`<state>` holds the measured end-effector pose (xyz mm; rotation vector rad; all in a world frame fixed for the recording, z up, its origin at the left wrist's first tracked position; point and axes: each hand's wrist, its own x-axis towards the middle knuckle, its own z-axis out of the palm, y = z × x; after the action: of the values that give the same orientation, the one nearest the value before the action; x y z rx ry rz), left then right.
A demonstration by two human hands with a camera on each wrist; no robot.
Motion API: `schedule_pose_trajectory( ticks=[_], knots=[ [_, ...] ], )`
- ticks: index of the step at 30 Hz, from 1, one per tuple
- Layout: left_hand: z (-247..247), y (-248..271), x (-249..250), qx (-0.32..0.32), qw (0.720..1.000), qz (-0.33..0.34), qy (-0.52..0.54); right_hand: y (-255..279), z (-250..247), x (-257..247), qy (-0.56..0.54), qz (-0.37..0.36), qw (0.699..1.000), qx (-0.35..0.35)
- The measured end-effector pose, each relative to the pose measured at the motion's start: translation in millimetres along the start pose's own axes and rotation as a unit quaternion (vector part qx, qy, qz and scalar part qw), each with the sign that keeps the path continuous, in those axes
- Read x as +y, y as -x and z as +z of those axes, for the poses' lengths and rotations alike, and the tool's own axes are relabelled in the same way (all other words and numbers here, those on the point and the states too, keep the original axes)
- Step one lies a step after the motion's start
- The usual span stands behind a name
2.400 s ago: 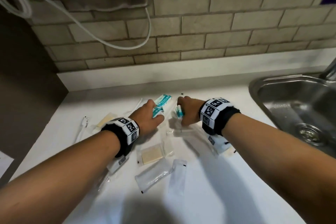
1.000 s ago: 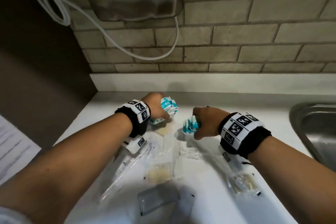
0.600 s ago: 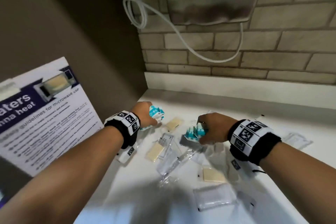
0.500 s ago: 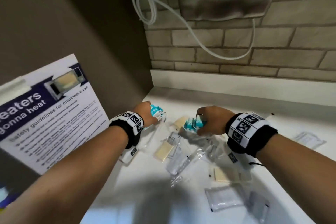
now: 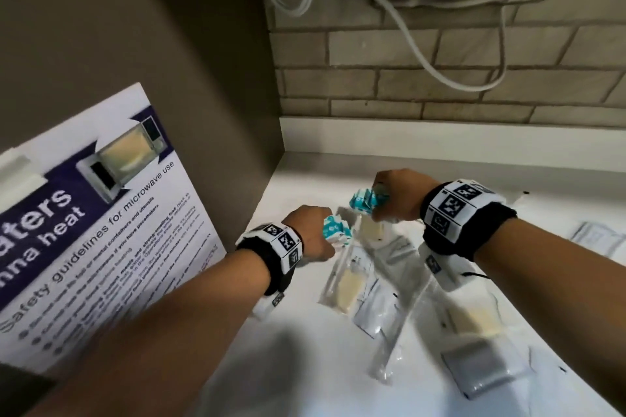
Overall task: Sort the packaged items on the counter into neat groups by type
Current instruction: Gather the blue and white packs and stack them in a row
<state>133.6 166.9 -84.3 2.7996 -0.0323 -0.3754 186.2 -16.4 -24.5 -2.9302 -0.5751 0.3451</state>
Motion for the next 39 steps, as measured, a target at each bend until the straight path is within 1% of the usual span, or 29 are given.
schedule_pose_trajectory(
  ticks=[2, 4, 7, 12, 15, 18, 21, 23, 25, 27, 31, 33, 36, 37, 39],
  knots=[
    [1, -1, 3, -0.01, 0.999, 0.037, 0.016, -8, 2, -8, -0.001, 0.004, 1.0, 0.0],
    [-3, -2, -1, -0.014, 0.999, 0.051, 0.011, -17, 5, -17, -0.009, 0.002, 1.0, -0.002],
    [-9, -3, -14, -0.016, 0.999, 0.032, -0.016, -33, 13, -30, -0.026, -0.003, 1.0, -0.013],
    [-15, -1, -31, 0.01, 1.0, -0.014, -0.02, -62, 33, -56, -0.03, -0.025, 0.998, -0.046],
    [-14, 1, -38, 0.036, 0.999, -0.019, -0.017, -76, 43, -68, -0.037, -0.034, 0.998, -0.049],
    [-11, 8, -41, 0.045, 0.999, 0.001, 0.007, -80, 49, -72, -0.039, -0.055, 0.996, -0.057],
    [-9, 21, -38, 0.014, 0.999, 0.024, 0.036, -80, 51, -68, -0.05, -0.072, 0.995, -0.053],
    [-3, 29, -37, -0.02, 0.999, 0.043, 0.015, -83, 51, -64, -0.078, -0.065, 0.994, -0.05],
    [3, 35, -37, -0.048, 0.997, 0.053, -0.019, -83, 49, -63, -0.099, -0.056, 0.991, -0.064],
    [7, 38, -41, -0.051, 0.997, 0.051, -0.033, -84, 50, -62, -0.1, -0.043, 0.991, -0.072],
    [4, 40, -47, -0.032, 0.998, 0.052, 0.003, -88, 53, -59, -0.144, 0.012, 0.989, -0.02],
    [3, 42, -47, -0.01, 0.998, 0.062, 0.02, -92, 53, -59, -0.151, 0.031, 0.988, 0.005],
    [4, 48, -43, 0.012, 0.996, 0.08, 0.035, -97, 55, -61, -0.144, 0.03, 0.989, 0.029],
    [5, 50, -41, 0.008, 0.995, 0.087, 0.037, -100, 57, -62, -0.137, 0.026, 0.99, 0.031],
    [11, 56, -37, -0.021, 0.994, 0.11, 0.017, -103, 62, -64, -0.117, 0.013, 0.993, 0.026]
  ],
)
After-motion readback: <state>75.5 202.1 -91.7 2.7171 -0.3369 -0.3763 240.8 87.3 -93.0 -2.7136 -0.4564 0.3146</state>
